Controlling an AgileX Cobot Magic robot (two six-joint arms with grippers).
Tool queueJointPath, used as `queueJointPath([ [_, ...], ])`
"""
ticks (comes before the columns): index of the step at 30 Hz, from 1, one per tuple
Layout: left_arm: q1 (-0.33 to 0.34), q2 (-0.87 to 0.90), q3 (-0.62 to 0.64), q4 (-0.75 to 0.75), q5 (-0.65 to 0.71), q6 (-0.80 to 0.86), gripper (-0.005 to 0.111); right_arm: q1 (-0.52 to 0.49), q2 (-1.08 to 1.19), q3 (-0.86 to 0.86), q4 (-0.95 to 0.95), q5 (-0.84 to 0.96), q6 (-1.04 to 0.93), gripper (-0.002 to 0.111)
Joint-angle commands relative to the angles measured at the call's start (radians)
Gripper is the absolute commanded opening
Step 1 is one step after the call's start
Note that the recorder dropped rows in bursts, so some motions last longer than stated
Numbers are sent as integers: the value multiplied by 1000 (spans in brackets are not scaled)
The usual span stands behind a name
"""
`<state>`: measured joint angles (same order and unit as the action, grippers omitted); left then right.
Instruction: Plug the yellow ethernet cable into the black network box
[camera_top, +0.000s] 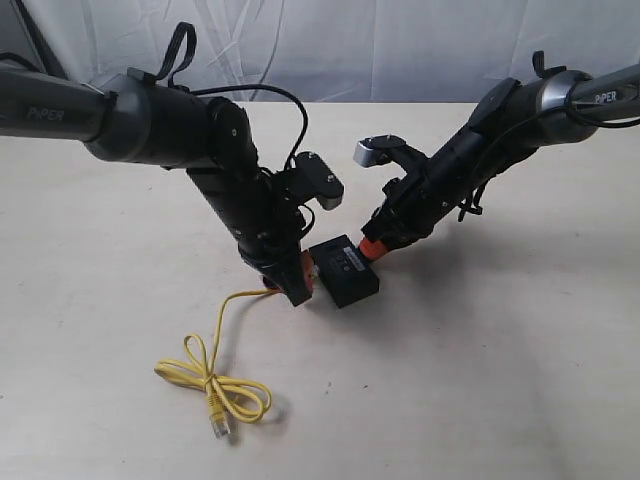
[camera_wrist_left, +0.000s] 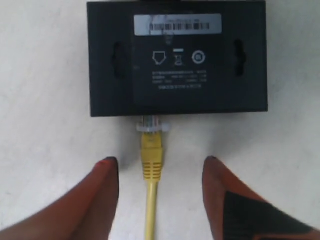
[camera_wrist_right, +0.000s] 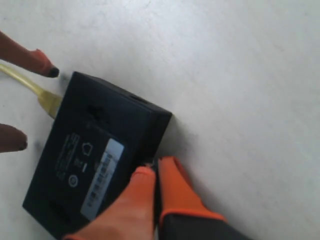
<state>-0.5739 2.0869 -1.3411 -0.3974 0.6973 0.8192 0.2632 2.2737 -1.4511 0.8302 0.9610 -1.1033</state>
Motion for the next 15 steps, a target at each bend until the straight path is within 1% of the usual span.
queueJointPath([
  [1,-6,18,3,-17,-21,3,49,6,8,11,-20,-1,-5,-1],
  [2,-6,20,3,-15,-21,5,49,6,8,11,-20,-1,-5,-1],
  [4,-6,23,3,-17,-21,13,45,6,8,11,-20,-1,-5,-1],
  [8,-6,53,3,-17,-32,14,26,6,8,11,-20,-2,-5,-1],
  [9,-6,53,3,-17,-37,12,19,6,8,11,-20,-2,-5,-1],
  [11,-6,42,3,-31,-57,13,0,6,8,11,-20,-2,-5,-1],
  [15,-6,31,-10,-5,-59,13,0,6,8,11,-20,-5,-8,-1],
])
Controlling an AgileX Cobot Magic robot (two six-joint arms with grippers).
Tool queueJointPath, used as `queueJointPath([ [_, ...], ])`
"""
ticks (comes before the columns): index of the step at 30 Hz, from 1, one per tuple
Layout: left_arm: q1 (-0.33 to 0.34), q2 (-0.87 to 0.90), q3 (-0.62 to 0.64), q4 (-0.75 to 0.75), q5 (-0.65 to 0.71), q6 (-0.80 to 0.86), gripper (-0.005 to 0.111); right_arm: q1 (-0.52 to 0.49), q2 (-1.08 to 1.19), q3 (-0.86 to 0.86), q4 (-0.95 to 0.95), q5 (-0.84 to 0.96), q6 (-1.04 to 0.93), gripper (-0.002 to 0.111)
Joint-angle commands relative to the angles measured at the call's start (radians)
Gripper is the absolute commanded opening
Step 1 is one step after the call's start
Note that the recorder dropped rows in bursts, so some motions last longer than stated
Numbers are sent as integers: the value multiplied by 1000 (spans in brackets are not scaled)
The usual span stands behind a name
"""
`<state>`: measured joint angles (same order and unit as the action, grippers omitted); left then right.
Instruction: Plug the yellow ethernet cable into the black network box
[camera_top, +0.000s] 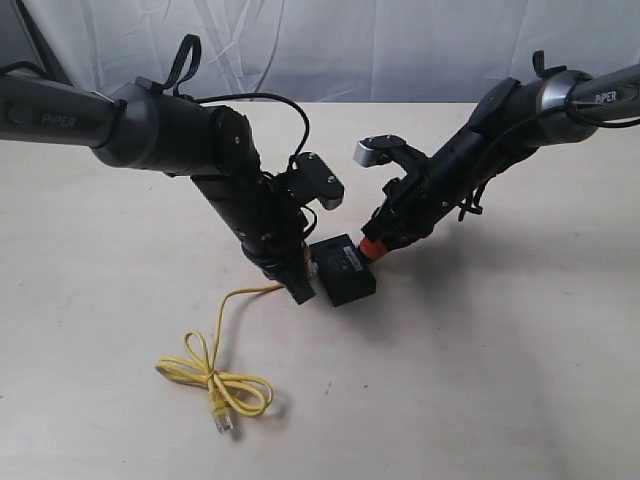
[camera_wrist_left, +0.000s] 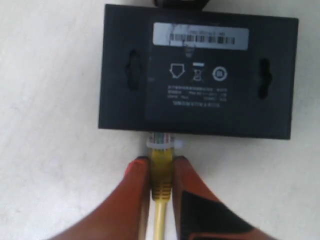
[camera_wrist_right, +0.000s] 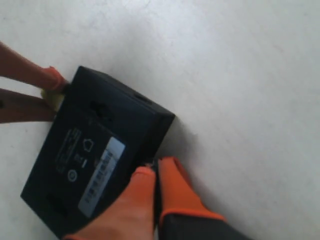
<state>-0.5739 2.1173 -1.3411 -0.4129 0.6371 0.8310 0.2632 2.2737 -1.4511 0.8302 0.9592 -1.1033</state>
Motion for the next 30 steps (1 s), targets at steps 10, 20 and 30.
queueJointPath([
  [10,-6,0,-10,3,20,41,0,6,8,11,13,4,-55,-1],
  [20,-6,5,-40,-20,43,3,0,6,8,11,75,36,-117,-1],
  [30,-6,29,-75,-10,17,-80,0,6,8,11,97,87,-135,-1],
])
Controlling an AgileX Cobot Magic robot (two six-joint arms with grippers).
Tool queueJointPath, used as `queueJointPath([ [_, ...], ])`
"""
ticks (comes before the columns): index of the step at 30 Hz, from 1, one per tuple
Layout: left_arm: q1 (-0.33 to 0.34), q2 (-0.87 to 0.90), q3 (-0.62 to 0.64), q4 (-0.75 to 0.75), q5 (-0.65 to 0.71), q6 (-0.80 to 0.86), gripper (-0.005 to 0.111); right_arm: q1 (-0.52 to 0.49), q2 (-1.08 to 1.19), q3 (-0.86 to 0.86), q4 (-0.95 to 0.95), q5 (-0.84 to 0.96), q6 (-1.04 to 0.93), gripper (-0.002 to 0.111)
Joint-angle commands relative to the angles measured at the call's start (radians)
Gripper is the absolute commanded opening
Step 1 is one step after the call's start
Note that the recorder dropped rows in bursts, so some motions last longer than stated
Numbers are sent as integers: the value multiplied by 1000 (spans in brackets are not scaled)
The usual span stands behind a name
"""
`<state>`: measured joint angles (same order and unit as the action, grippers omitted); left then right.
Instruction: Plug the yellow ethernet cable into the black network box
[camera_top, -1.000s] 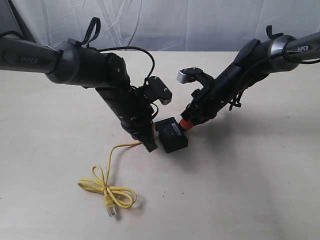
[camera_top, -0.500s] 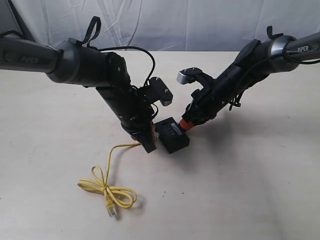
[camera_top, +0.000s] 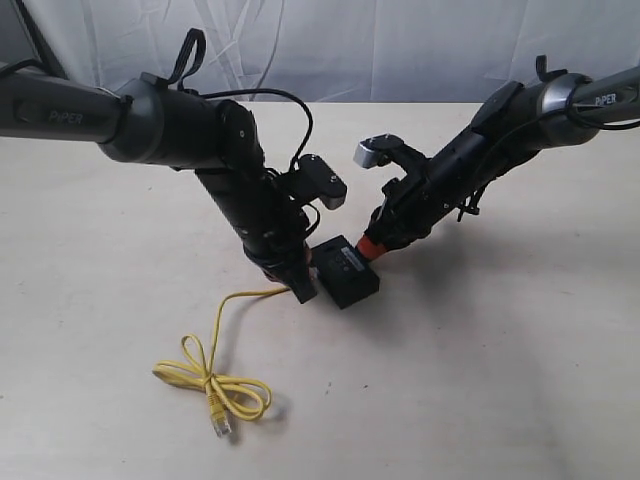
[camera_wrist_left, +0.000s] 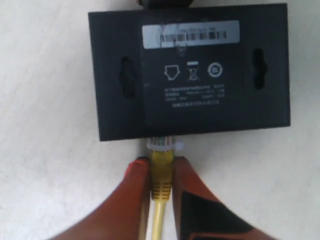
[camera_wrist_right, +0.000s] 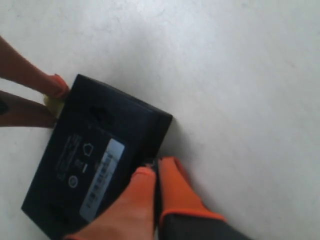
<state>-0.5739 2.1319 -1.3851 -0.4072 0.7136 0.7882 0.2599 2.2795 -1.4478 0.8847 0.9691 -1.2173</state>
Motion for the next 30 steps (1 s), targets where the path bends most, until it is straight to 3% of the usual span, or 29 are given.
queueJointPath([
  [1,-6,14,-42,-16,-60,-37,0,9,2,7,45,77,-20,-1],
  [12,-6,15,-81,-5,-58,-45,0,9,2,7,45,75,-24,-1],
  [30,-18,15,-81,-101,-65,107,0,42,2,7,63,57,-67,-1],
])
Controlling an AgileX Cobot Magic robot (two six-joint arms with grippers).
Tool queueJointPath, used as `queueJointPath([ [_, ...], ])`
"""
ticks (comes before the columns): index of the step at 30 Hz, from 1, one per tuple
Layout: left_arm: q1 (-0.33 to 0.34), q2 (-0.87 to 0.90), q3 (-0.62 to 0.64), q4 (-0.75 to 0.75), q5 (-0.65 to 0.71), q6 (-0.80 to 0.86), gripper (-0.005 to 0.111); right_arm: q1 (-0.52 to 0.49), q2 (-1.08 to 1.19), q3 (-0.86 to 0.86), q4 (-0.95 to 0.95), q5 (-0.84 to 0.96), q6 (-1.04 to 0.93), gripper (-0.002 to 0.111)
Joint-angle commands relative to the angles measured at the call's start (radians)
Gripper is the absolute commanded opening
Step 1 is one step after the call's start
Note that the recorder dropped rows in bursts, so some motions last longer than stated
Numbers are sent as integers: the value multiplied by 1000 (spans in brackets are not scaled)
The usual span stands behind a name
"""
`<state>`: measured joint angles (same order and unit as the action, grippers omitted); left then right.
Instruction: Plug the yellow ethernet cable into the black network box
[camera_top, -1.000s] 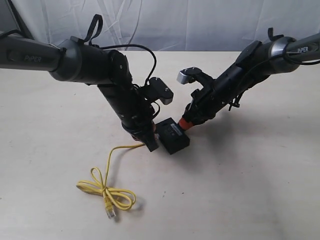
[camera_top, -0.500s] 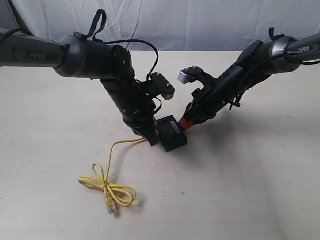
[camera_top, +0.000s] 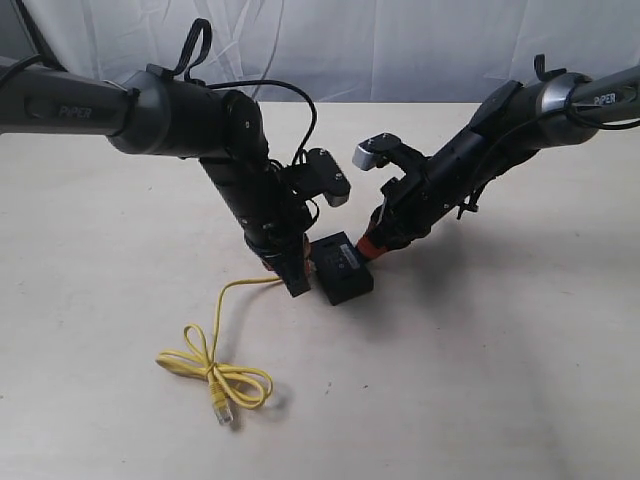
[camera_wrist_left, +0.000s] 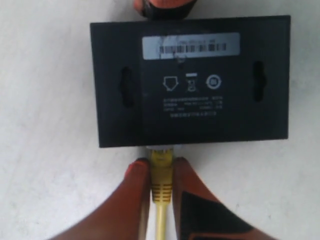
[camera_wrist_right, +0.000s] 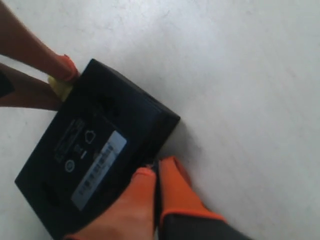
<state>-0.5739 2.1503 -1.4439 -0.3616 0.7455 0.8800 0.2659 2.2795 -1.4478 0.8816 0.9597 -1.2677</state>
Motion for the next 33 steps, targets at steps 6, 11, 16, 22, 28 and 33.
queueJointPath([
  [6,-18,1,-45,-196,-111,55,0,44,2,6,70,74,-16,-1],
  [11,-18,10,-44,-210,-124,33,0,44,2,6,73,76,-16,-1],
  [16,-18,10,-44,-222,-151,33,0,44,2,6,73,76,-16,-1],
  [22,-18,10,-44,-215,-159,33,0,44,2,6,73,76,-16,-1],
  [28,-16,10,-44,-186,-128,31,0,42,-6,6,46,39,-16,-1],
  [33,-16,8,-44,-177,-121,31,0,20,-37,6,-29,2,4,-1],
])
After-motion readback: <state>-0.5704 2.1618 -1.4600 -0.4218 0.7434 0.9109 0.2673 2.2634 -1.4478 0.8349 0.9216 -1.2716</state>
